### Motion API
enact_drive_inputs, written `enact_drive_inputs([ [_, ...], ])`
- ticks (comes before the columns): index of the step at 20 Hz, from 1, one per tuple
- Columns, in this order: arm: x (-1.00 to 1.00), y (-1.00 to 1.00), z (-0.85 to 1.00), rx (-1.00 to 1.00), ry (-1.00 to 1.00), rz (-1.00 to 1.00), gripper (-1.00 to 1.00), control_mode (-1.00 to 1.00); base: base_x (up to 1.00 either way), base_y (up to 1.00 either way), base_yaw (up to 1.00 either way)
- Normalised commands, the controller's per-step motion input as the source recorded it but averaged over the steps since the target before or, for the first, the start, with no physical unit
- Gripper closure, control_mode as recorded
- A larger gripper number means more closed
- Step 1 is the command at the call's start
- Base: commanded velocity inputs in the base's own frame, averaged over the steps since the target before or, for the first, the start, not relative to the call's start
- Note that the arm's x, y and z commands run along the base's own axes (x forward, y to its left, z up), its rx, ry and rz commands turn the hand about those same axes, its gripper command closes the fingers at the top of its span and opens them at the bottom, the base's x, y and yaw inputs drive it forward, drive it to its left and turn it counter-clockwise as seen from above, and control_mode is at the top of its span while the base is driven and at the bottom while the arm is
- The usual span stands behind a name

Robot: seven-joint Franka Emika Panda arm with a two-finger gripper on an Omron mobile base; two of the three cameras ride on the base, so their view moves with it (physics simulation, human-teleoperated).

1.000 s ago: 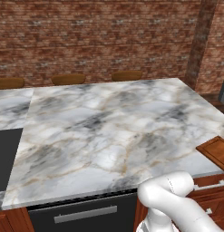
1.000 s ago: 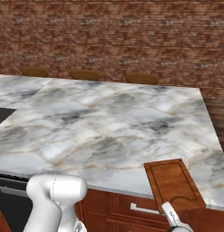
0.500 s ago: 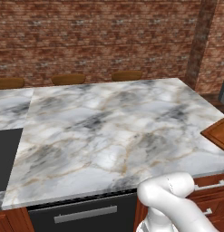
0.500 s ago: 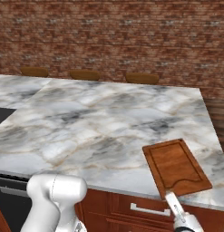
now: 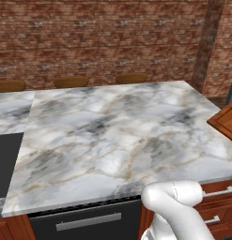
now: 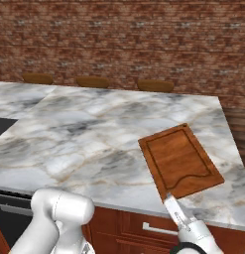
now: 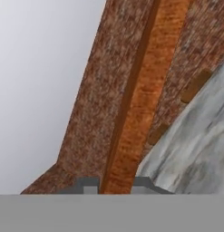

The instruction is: Move the cutting board and knife to the sink. Then move spray from the cabinet to the counter.

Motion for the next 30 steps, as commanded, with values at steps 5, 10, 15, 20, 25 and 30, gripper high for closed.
enact_drive_inputs([
  [5, -0.24, 0.59, 1.0, -0.35, 0.14, 0.0, 1.0, -1.0, 0.0, 0.0, 0.0],
  [10, -0.07, 0.7, 0.87, -0.56, 0.33, 0.0, 1.0, -1.0, 0.0, 0.0, 0.0],
  [15, 0.0, 0.94, 0.64, -0.61, 0.39, 0.0, 1.0, -1.0, 0.0, 0.0, 0.0],
  [20, 0.08, 0.66, 0.24, -0.31, 0.21, -0.02, 1.0, -1.0, 0.0, 0.0, 0.0],
  [25, 0.0, 0.0, 0.0, 0.0, 0.0, 0.0, 1.0, -1.0, 0.0, 0.0, 0.0],
  [30, -0.15, 0.28, 0.0, 0.0, -0.03, 0.02, 1.0, -1.0, 0.0, 0.0, 0.0],
])
